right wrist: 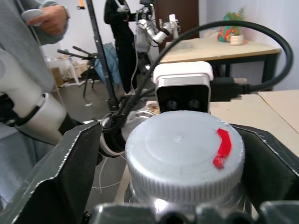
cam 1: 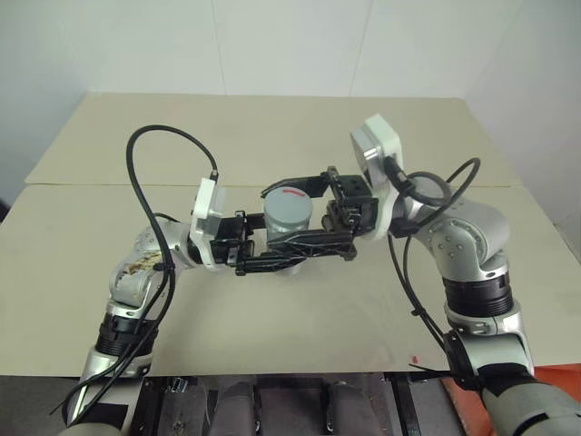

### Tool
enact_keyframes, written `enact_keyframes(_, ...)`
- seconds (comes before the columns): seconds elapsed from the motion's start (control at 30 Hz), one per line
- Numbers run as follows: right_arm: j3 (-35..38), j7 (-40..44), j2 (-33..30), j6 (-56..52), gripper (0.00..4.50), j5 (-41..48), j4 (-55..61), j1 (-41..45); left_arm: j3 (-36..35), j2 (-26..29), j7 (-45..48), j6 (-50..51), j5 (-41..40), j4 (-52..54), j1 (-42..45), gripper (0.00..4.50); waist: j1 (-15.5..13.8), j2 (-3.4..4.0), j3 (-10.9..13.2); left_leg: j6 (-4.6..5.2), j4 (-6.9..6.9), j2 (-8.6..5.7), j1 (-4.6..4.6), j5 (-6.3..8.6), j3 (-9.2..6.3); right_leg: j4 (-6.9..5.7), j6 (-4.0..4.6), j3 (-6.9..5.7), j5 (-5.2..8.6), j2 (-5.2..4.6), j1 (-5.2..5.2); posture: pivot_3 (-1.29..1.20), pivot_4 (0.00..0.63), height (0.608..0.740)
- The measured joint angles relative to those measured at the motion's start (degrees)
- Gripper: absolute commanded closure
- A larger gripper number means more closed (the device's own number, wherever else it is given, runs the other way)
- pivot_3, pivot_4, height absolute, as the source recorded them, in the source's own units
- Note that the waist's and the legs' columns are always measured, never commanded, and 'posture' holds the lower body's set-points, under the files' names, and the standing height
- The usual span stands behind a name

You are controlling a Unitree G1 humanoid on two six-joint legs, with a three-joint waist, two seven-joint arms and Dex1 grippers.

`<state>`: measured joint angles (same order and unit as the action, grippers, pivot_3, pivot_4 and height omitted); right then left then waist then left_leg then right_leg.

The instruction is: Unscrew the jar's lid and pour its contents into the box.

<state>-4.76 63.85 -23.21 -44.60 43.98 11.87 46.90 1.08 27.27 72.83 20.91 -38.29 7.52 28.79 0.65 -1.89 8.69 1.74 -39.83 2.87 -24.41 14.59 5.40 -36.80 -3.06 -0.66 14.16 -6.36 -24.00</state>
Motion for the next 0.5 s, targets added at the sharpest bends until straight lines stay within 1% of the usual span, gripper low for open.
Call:
enact_keyframes(0.2,0.32,-4.82,-1.00,0.00,0.04,-0.27,0.71,-2.38,-2.38,0.88,-3.43,-1.07,0.32,0.24,-2.15,1.75,0.00,0.00,0.00,0.00,0.00,0.01,0.00,0.00,0.00,0.00,0.00,0.00,0.00,-0.01,-0.01,0.00,0.150,0.740)
enact_keyframes(0.3,1.00,-8.34,-2.07,0.01,0.04,-1.48,1.74,-4.43,-4.15,1.45,-6.51,-2.03,1.98,0.10,-3.64,1.75,0.00,0.00,0.00,0.00,0.00,0.00,0.00,0.00,0.00,0.01,0.00,0.00,0.00,-0.01,-0.01,0.00,0.150,0.740)
enact_keyframes(0.4,1.07,-14.66,-1.92,0.01,0.04,-4.50,3.98,-6.61,-5.44,-0.57,-12.78,-3.71,4.95,-0.96,-4.45,1.75,-0.12,0.00,0.00,0.00,-0.01,0.00,0.00,0.00,0.00,0.02,0.00,0.00,0.00,-0.02,-0.01,0.00,0.150,0.740)
enact_keyframes(0.5,1.09,-20.91,-0.38,-0.07,0.04,-5.88,5.49,-7.45,-5.31,-2.62,-17.30,-5.79,8.08,-1.77,-5.47,1.75,-0.14,0.00,0.00,-0.02,0.00,0.00,-0.01,-0.01,0.01,-0.01,0.00,0.00,0.00,-0.02,-0.02,0.00,0.150,0.740)
